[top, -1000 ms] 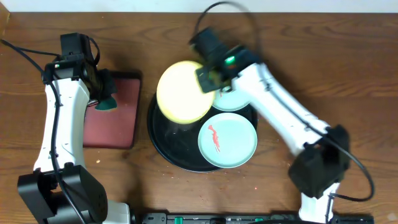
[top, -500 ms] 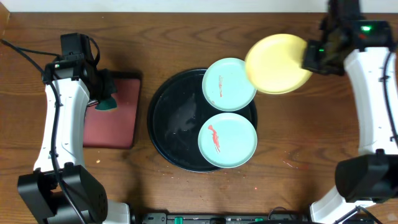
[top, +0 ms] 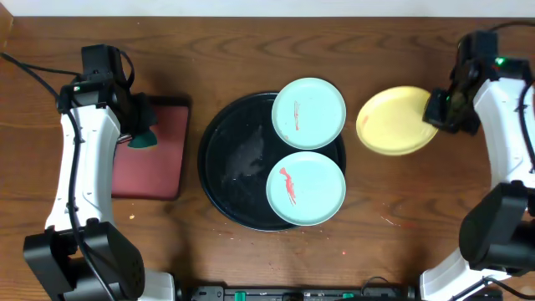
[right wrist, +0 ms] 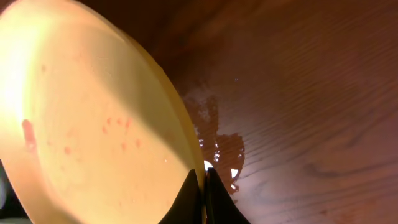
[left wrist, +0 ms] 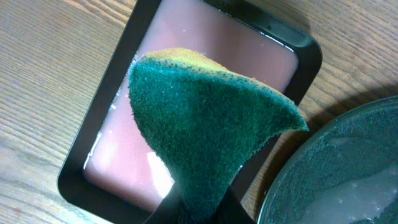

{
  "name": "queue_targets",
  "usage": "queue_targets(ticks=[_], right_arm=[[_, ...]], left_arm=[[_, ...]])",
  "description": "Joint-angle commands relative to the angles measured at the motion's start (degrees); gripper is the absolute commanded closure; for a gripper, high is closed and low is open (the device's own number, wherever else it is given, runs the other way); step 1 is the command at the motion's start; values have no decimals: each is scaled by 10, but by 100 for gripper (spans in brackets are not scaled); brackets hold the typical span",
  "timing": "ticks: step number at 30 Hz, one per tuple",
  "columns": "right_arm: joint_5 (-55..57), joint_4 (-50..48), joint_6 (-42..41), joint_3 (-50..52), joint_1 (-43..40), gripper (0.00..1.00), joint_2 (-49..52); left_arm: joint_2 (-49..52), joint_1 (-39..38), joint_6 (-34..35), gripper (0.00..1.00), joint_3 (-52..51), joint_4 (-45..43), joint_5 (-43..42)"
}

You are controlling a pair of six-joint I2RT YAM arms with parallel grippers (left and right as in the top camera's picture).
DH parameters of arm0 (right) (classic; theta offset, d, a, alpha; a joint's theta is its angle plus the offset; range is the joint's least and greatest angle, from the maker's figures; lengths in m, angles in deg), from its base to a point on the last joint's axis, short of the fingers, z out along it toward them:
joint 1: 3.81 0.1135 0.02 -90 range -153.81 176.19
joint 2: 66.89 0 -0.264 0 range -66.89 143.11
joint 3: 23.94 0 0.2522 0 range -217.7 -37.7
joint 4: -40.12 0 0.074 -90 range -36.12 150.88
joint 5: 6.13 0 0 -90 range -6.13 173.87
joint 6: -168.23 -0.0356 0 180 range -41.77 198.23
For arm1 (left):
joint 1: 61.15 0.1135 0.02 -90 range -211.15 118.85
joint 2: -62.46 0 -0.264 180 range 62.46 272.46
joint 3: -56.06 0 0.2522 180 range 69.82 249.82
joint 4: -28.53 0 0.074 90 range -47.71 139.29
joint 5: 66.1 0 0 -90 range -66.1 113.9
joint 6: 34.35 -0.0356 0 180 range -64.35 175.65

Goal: Clean dirty plates on tray and stack at the side
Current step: 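Lower the yellow plate onto the table at right and release, then move right gripper to the lower green plate and pinch its rim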

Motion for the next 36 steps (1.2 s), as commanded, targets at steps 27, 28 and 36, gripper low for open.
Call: queue_targets(ticks=[27,28,36], right_arm=[[-82,-72,69,96,6,69,-13],[-91,-72,69,89,10,69,-17],[-243,-85,77,73,62,71,-23]], left_arm=[[6,2,3,93,-3,2,5],[6,2,3,93,-3,2,5],[6,2,3,93,-3,2,5]])
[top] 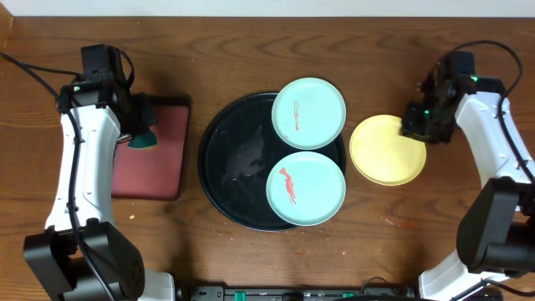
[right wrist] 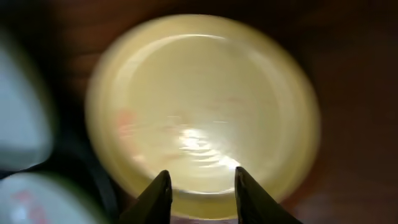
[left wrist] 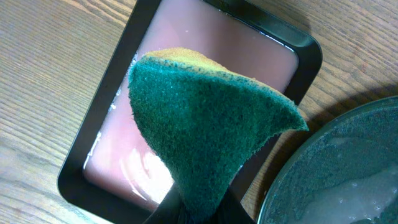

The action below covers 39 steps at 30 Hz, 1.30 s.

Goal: Clean dirty plates on tray and stack at the side
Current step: 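Move right gripper to the lower green plate and pinch its rim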

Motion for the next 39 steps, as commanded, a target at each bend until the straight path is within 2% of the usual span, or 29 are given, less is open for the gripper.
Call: queue_targets(ticks=[1,13,17,27,35,39], right_arm=[[-107,2,16,-7,45,73,-15],[-66,35,-15,48,200,71,-15],[-45,27,-15,76,222,69,-15],[-11,-1,-54,138,249,75,-15],[-13,-15,-61,139,268,99,-15],[-16,-34,-73,137,300,99,-15]], left_arm=[[6,2,3,92,-3,2,5],[6,2,3,93,-3,4,5],[6,2,3,93,-3,4,5],[6,2,3,93,-3,4,5],[6,2,3,92,-3,4,5],[6,2,3,93,-3,4,5]])
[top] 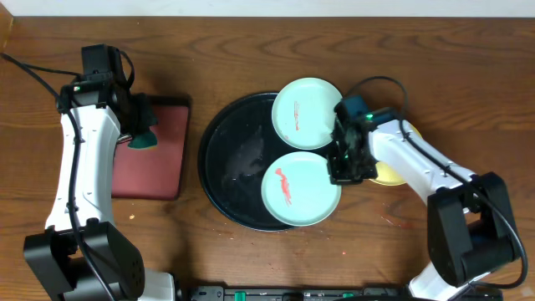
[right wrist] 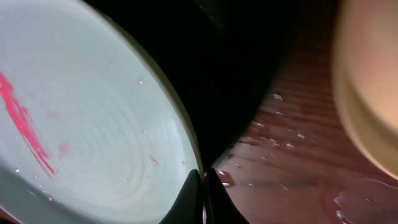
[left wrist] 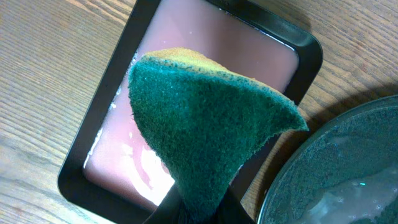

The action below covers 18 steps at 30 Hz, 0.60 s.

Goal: Clean dirty plates on tray and stack at the side
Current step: 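Move right gripper to the lower green plate and pinch its rim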

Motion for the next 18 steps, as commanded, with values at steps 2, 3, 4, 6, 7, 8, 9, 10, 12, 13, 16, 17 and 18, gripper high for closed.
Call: queue_targets(ticks=[2,3,4,6,7,8,9,10,12,13,16,17,18], right_arm=[[-5,-22,-20,-7,51,99,-12],[-5,-28,-24,-12,60,99,-12],[-5,-36,-32,-18,70,99,-12],[-4,-59,-54,-27,85,99,-12],[-3,-73,-67,-28,90,99,-12],[-3,-89,-84,-28,96,99,-12],[1,-101,-100,-28,100,99,-11],[7,-115,-114,-27,105,99,-8],[27,-142,-138,-27,116,99,-2],[33,-158,-143,-27,122,99,2],[34,-204,-147,-27,133,99,14],[33,-214,-150,-27,135,99,16],[34,-223,-158,-27,137,99,20]], left_arm=[[6,2,3,92,-3,2,5],[6,2,3,93,-3,2,5],[6,2,3,93,-3,3,5],[6,2,3,92,-3,4,5],[6,2,3,93,-3,4,5],[6,2,3,93,-3,4,5],[6,2,3,92,-3,4,5],[6,2,3,93,-3,4,5],[6,2,3,93,-3,4,5],[6,2,3,93,-3,4,5],[6,2,3,92,-3,4,5],[6,2,3,93,-3,4,5],[6,2,3,93,-3,4,5]])
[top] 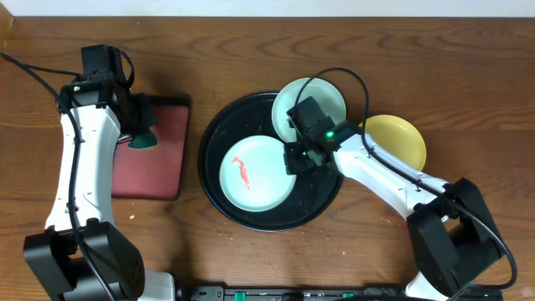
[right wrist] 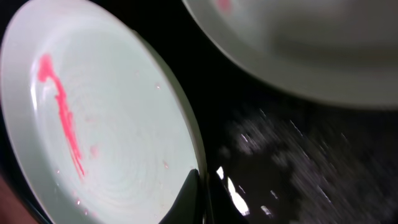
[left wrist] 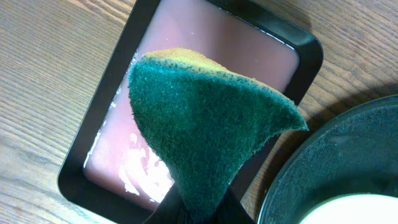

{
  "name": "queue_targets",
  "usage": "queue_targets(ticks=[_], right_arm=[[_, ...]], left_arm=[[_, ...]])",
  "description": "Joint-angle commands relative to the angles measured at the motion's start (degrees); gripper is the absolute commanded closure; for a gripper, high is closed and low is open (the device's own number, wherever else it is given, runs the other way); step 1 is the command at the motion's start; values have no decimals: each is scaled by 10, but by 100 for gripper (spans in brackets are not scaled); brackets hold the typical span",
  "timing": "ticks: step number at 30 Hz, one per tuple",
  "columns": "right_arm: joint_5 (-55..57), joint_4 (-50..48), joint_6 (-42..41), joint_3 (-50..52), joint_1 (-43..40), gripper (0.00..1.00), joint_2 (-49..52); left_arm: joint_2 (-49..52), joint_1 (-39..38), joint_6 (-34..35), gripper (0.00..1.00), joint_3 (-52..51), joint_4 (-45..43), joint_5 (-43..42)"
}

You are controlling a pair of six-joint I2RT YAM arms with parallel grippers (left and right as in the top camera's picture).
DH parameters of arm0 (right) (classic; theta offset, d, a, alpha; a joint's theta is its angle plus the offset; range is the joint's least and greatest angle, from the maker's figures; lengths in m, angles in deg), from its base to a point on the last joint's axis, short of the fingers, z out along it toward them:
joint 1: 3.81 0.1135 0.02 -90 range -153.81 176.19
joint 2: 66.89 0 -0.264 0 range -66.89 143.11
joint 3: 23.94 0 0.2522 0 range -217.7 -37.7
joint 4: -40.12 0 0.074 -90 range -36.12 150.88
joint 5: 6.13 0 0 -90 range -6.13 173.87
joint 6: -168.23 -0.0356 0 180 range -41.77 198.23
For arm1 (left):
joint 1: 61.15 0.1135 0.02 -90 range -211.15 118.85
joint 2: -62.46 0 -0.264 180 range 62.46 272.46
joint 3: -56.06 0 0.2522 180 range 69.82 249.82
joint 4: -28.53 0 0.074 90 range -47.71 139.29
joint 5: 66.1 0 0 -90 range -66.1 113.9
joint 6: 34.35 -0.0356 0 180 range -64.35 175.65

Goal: Clean dirty plates on tray and stack at the side
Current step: 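Move right gripper to the lower green plate and pinch its rim, then bring the sponge in the left gripper onto the green plate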

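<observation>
A round black tray holds a pale teal plate with a red smear at its middle left. My right gripper is shut on that plate's right rim. A second teal plate with red marks lies at the tray's upper right, half hidden by my right arm. The yellow plate rests on the table right of the tray. My left gripper is shut on a green and yellow sponge, held above the rectangular pink-liquid tray.
The pink-liquid tray sits left of the round tray. A cable loops over the second teal plate. Small red specks lie on the wood near the front right.
My right gripper, shut on the smeared teal plate's rim, has moved left; the plate now lies at the tray's middle left instead of its lower right. The left arm has not moved.
My right gripper held the yellow plate tilted above the table at the right. Then the plate lay flat beside the tray with the gripper open over it. Then the gripper was shut on the front teal plate's rim, and that plate now sits further left in the tray.
</observation>
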Motion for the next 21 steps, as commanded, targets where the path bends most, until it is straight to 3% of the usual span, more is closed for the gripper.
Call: queue_targets(ticks=[1,10,14,21], right_arm=[[14,-22,-42,-12,14,99,18],[22,-79,-81,-12,27,99,63],[13,-82,-78,-12,24,91,68],[8,-86,-75,-16,24,91,82]], left_arm=[[6,2,3,93,-3,3,5],[6,0,3,92,-3,5,1],[6,0,3,93,-3,6,1],[6,0,3,93,-3,8,-16]])
